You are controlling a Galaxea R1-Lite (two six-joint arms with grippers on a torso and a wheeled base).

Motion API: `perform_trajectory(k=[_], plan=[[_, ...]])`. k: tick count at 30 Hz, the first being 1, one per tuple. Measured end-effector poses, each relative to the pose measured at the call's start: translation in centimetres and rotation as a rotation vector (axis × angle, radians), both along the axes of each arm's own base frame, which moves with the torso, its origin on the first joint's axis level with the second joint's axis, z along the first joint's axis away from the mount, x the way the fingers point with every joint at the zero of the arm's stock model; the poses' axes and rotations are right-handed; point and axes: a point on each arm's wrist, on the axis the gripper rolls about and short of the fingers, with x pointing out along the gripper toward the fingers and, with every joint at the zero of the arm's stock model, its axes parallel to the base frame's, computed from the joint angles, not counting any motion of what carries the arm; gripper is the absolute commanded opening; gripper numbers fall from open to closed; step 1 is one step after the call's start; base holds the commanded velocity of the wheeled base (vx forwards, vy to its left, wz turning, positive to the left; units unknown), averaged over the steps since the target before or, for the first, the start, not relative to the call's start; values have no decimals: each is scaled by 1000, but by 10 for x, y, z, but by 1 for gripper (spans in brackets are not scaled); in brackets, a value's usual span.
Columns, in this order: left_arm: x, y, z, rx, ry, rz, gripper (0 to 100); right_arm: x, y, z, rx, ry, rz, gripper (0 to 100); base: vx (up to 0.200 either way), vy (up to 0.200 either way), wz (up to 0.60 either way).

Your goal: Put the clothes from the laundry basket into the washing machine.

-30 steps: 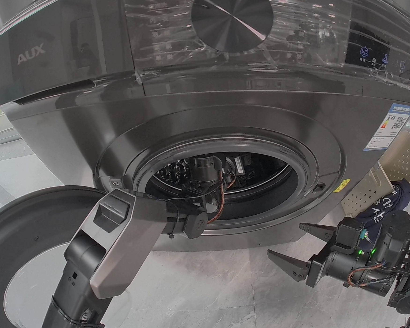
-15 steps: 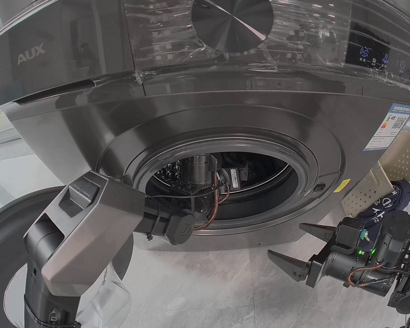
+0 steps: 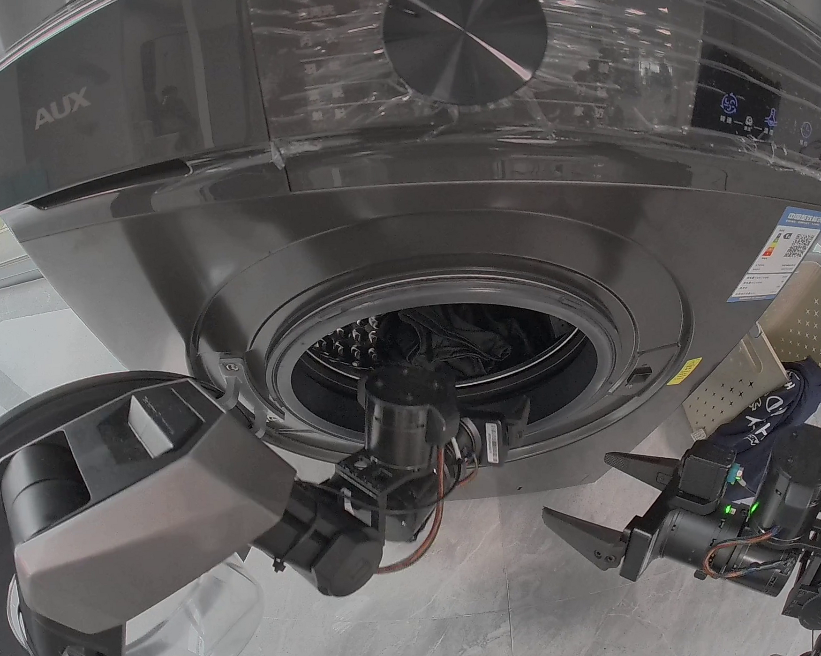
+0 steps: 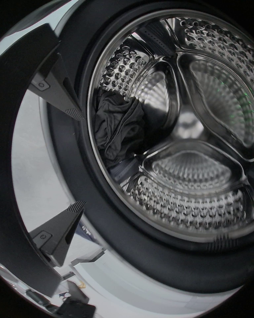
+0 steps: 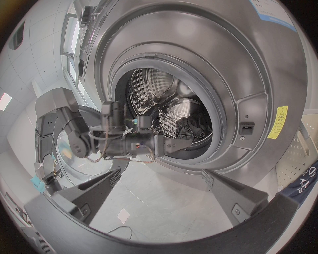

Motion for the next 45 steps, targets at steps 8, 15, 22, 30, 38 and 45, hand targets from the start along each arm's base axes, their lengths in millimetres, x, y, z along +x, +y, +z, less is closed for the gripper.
perform_trajectory(k=[8,15,22,30,38,45], plan=[[-44,10,-6,49,-25,-85,100,-12,-12,10,21,-29,-4,100,0,0,0],[-87,43,27,42,-46,-135,100,-25,-30,21,30,-43,-37,100,0,0,0],[-132,90,51,19,-71,-150,100,-34,-56,26,-4,-7,-132,100,-171,0,0],[-164,137,68,-16,-138,-120,100,-63,-88,25,-71,75,-218,100,-75,0,0],[-196,183,76,-45,-192,-70,100,-101,-118,25,-75,43,-327,100,-50,0,0],[-222,220,72,-57,-206,-5,100,-133,-135,14,-77,18,-418,100,-86,0,0]])
